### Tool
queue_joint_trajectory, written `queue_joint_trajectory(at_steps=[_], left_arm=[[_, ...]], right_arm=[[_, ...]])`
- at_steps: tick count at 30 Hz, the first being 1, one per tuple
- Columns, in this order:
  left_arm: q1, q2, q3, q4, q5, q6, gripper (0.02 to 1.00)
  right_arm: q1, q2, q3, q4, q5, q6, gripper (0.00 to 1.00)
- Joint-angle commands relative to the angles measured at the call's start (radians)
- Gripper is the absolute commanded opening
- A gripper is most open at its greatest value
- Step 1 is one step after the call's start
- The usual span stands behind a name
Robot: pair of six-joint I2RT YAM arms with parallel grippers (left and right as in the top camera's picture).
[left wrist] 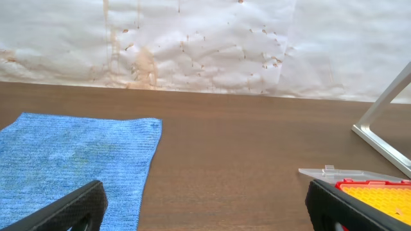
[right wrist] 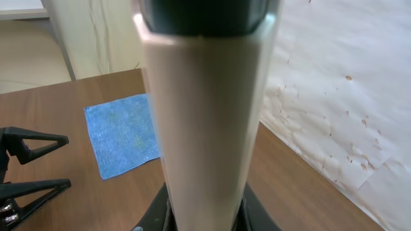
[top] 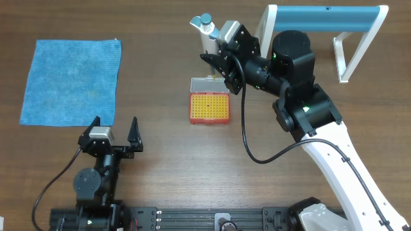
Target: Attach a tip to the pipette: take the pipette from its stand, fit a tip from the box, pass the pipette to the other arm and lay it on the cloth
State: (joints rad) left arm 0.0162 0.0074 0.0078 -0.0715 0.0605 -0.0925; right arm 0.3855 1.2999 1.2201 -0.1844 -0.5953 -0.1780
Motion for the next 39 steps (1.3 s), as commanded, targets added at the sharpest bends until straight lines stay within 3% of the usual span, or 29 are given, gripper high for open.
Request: queue_joint_trajectory(at_steps=[1,5,6,10,12,13,15,18,20,22,24,27,29,32,36,39], left_arm=[[-0.004,-0.004,-0.002,-0.005,0.003,-0.008,0.998],[-0.005,-0.004,-0.002,-0.001,0.038,-0.043,0.998],[-0.004,-0.004,-0.002,0.024,0.188,-0.216,0.998],[-0.004,-0.004,-0.002,0.056,0.537,-0.775,0.998],[-0.004,-0.004,-0.002,0.091,0.543,-0.793,0.998],[-0.004,-0.004,-0.002,0.143,0.542,-0.887,0.996],[-0.003,-0.004,-0.002,0.320,0.600,-0.834,0.996],[-0.002,0.077,0.079,0.319,0.607,-0.784,1.000],[-0.002,0.242,0.202,0.317,0.625,-0.678,1.000],[-0.002,0.529,0.399,0.313,0.751,-0.544,1.000],[-0.002,0.821,0.637,0.320,0.935,-0.448,0.998],[-0.002,1.126,0.911,0.397,1.216,-0.446,0.998],[-0.003,1.257,1.025,0.436,1.346,-0.453,0.996],[-0.010,1.310,1.067,0.474,1.370,-0.471,0.996],[-0.112,1.310,1.067,0.507,1.369,-0.492,0.998],[-0.123,1.310,1.067,0.510,1.366,-0.525,0.998]], right_arm=[[-0.005,0.004,0.018,-0.002,0.012,0.031,0.073],[-0.004,0.004,0.018,-0.002,0.002,0.157,0.075],[0.000,0.004,0.018,-0.002,-0.019,0.178,0.077],[0.043,0.004,0.018,-0.002,-0.029,0.185,0.075],[0.047,0.004,0.018,-0.002,-0.030,0.185,0.075],[0.046,0.004,0.018,-0.002,-0.030,0.185,0.075],[0.046,0.004,0.018,-0.002,-0.052,0.186,0.071],[0.046,0.004,0.018,-0.005,-0.055,0.185,0.075],[0.045,0.004,0.018,-0.022,-0.095,0.185,0.075],[0.045,0.004,0.018,-0.048,-0.143,0.186,0.075],[0.045,0.004,0.018,-0.067,-0.214,0.187,0.075],[0.045,0.004,0.018,-0.074,-0.280,0.231,0.080],[0.045,0.006,0.018,-0.073,-0.319,0.267,0.075],[0.048,0.031,0.018,-0.064,-0.386,0.318,0.075],[0.092,0.111,0.018,0.049,-0.402,0.324,0.075],[0.095,0.122,0.018,0.078,-0.442,0.324,0.077]])
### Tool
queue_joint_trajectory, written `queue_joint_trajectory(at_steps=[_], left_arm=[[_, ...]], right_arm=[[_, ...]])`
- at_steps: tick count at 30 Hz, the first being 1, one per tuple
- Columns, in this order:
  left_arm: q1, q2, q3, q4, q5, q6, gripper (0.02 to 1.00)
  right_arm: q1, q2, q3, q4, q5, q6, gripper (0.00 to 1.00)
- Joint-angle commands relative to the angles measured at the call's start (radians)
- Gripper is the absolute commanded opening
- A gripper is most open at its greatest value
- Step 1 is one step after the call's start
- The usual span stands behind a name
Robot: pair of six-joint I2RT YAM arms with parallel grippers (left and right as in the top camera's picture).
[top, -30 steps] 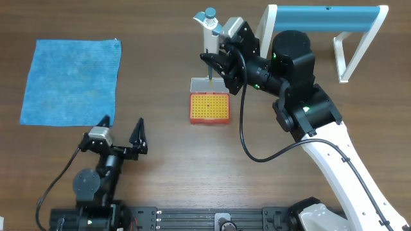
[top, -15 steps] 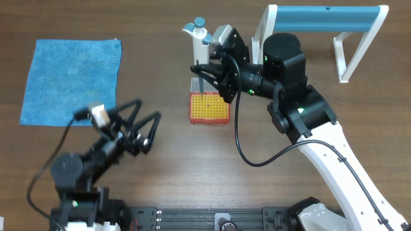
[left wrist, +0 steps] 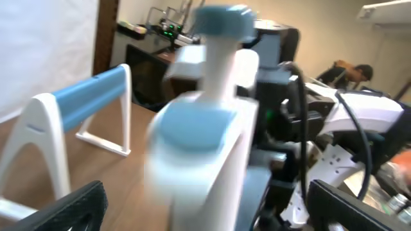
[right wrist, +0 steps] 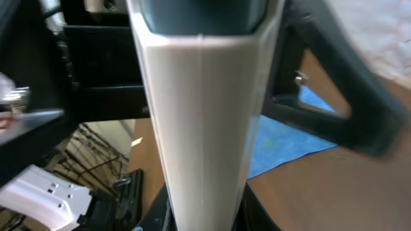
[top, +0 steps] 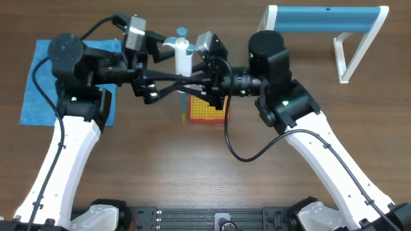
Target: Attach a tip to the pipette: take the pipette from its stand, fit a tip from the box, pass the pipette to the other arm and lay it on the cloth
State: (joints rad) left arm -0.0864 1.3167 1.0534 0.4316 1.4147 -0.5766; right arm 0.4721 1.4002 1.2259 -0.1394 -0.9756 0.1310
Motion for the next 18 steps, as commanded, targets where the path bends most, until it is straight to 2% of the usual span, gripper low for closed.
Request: queue_joint_trajectory(at_steps=[1,2,3,6,11,15,18], left_arm=[[-0.020,0.001,0.021,0.008,0.011,-0.044,0.998],[-0.020,0.001,0.021,0.012,0.011,-0.044,0.989],[-0.020,0.001,0.021,0.015,0.011,-0.044,0.901],[-0.019,0.001,0.021,0.016,0.011,-0.044,0.744],[-0.019,0.001,0.021,0.022,0.011,-0.044,0.522],[-0.019,0.001,0.021,0.022,0.011,-0.044,0.408],[-0.019,0.001,0.021,0.023,0.011,-0.044,0.393]], right_arm=[[0.009,0.021,0.013,0.042,-0.064,0.015,0.080],[0.009,0.021,0.013,0.044,-0.065,0.015,0.077],[0.009,0.021,0.013,0.044,-0.065,0.015,0.077],[0.009,0.021,0.013,0.044,-0.077,0.014,0.077],[0.009,0.021,0.013,0.044,-0.092,0.014,0.077],[0.009,0.021,0.012,0.044,-0.100,0.014,0.075],[0.009,0.021,0.012,0.044,-0.110,0.014,0.075]])
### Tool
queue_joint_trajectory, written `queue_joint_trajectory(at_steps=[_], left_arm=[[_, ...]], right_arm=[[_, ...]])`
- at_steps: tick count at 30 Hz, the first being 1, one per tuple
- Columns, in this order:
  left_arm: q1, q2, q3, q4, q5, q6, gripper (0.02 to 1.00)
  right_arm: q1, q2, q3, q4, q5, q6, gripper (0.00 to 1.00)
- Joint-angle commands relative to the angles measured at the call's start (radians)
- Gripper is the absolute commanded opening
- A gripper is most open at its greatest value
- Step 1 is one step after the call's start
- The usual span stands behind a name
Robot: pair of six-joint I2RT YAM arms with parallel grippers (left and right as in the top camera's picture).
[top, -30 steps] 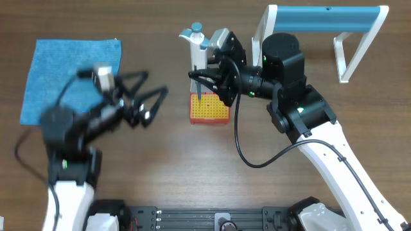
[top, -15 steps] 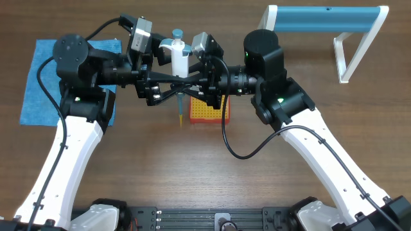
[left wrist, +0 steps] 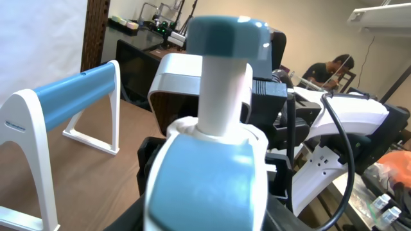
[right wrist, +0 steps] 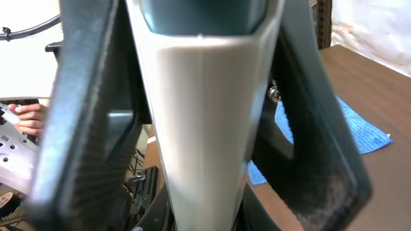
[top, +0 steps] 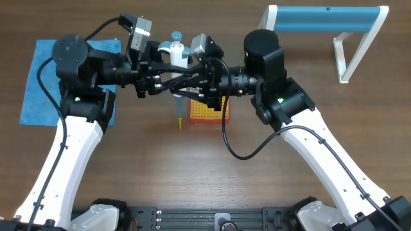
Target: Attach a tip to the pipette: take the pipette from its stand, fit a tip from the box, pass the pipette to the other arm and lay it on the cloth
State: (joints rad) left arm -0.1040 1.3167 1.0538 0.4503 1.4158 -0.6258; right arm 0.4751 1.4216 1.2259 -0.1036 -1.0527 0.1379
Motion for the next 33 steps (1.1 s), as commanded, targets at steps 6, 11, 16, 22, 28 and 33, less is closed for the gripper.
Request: queue_joint_trajectory(at_steps=[6,11,16,22,28,33], left_arm=[[-0.001,0.001,0.021,0.055,0.006,0.005,0.178],[-0.001,0.001,0.021,0.063,0.006,0.005,0.027],[-0.001,0.001,0.021,0.062,0.007,0.005,0.027],[0.152,0.001,0.019,-0.076,0.006,0.044,0.027],[0.312,0.001,0.018,-0.922,-0.518,0.470,0.027],[0.312,0.001,0.064,-1.195,-0.817,0.512,0.027]], right_arm=[[0.006,0.000,0.013,0.008,-0.033,0.008,0.077],[0.006,0.000,0.012,0.008,-0.033,0.008,0.432],[-0.012,0.000,0.013,0.007,-0.034,0.009,0.761],[-0.202,-0.005,0.013,-0.254,-0.032,-0.074,0.768],[-0.248,-0.129,0.013,-0.546,0.633,-0.185,0.776],[-0.140,-0.394,0.013,-0.559,1.235,-0.185,0.779]])
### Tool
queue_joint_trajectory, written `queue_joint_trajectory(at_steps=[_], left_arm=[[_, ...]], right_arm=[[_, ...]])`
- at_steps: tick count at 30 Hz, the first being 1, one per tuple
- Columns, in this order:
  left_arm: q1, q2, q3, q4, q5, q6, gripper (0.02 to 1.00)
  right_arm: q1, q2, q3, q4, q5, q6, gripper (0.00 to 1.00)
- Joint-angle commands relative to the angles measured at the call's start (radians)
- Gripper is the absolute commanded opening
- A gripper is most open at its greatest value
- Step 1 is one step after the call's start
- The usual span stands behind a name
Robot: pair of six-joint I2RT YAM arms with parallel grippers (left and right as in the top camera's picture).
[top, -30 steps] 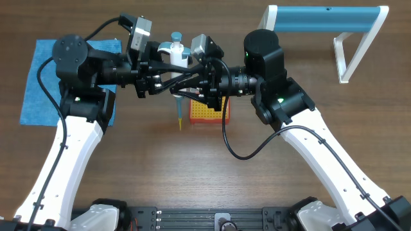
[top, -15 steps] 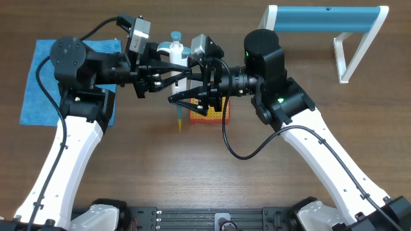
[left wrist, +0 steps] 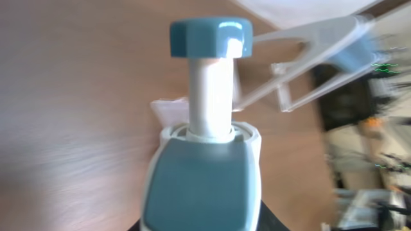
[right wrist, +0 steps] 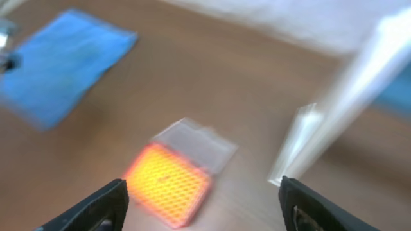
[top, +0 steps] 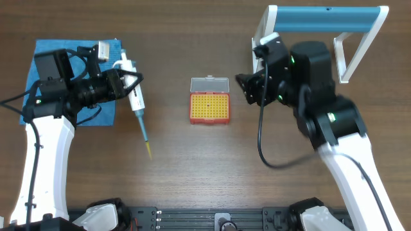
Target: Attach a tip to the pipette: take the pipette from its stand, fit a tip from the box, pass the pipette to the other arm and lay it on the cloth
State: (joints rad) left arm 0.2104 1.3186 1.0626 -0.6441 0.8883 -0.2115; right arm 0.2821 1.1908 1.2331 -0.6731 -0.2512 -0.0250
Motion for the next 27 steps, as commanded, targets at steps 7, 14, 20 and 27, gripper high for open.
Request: queue_joint_trajectory(at_steps=[7,14,20,27], left_arm=[[0.009,0.101,0.467,-0.490,-0.678,0.298,0.025],[0.085,0.515,0.840,-0.632,-0.743,0.491,0.025],[0.090,0.752,0.843,-0.508,-0.764,0.562,0.025],[0.090,0.876,0.843,-0.227,-0.778,0.504,0.027]], right_arm=[[0.053,-0.467,0.005,-0.132,0.553,-0.023,0.779],[0.053,-0.843,-0.175,-0.226,0.547,-0.022,0.781],[0.053,-1.065,-0.617,0.158,0.649,-0.040,0.781],[0.053,-1.145,-1.144,0.795,0.654,-0.040,0.787]])
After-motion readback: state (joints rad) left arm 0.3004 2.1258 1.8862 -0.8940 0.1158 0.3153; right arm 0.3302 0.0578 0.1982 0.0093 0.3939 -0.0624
